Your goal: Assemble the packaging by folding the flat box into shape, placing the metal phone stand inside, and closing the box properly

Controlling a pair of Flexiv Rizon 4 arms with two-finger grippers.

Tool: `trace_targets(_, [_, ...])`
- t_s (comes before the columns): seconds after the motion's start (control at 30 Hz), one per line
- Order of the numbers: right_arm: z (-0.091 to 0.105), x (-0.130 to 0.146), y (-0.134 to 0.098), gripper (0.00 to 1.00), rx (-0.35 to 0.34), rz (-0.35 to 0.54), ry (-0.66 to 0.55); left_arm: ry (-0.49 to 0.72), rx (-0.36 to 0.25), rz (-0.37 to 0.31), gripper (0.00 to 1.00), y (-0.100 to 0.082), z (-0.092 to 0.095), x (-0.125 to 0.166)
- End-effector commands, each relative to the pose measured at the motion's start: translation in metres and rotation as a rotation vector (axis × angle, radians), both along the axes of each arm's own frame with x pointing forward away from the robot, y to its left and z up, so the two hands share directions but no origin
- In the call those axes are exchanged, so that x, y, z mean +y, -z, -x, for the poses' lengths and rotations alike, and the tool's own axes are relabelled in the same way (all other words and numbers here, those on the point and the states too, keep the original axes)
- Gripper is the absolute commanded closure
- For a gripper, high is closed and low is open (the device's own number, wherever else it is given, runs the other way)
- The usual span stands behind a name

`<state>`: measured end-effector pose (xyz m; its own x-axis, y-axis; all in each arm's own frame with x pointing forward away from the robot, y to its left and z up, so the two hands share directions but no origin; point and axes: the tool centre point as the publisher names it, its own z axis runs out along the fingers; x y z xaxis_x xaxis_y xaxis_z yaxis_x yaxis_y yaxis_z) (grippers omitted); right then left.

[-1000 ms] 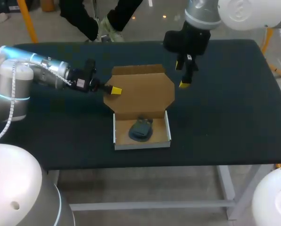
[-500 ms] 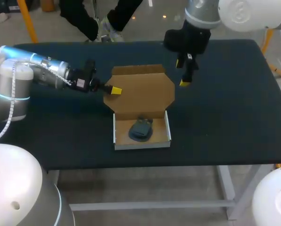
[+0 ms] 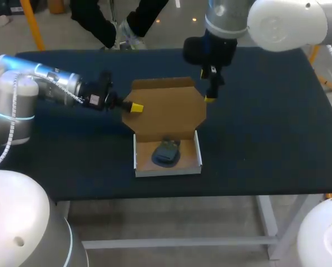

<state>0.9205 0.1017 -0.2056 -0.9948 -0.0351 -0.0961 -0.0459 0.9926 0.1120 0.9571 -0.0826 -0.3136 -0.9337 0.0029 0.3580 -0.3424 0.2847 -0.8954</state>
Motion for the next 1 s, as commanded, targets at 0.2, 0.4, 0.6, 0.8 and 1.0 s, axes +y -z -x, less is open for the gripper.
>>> trace_targets(0.2, [-0.001, 0.009, -0.002, 0.00, 0.000, 0.007, -0.010, -0.035, -0.069, -0.043, 1.00, -0.003, 0.015, 0.002])
trace_targets(0.4, [-0.001, 0.012, -0.004, 0.00, -0.004, 0.006, -0.018, -0.033, -0.108, -0.062, 1.00, -0.005, 0.018, 0.000])
trace_targets(0.6, [0.001, 0.013, -0.005, 0.00, -0.008, 0.005, -0.022, -0.050, -0.174, -0.085, 1.00, -0.007, 0.024, -0.002])
trace_targets(0.8, [0.002, 0.014, -0.010, 0.00, -0.018, 0.002, -0.026, -0.052, -0.240, -0.101, 1.00, -0.006, 0.028, -0.003])
trace_targets(1.0, [0.003, 0.019, -0.015, 0.00, -0.031, -0.002, -0.036, -0.044, -0.291, -0.117, 1.00, -0.008, 0.032, -0.004])
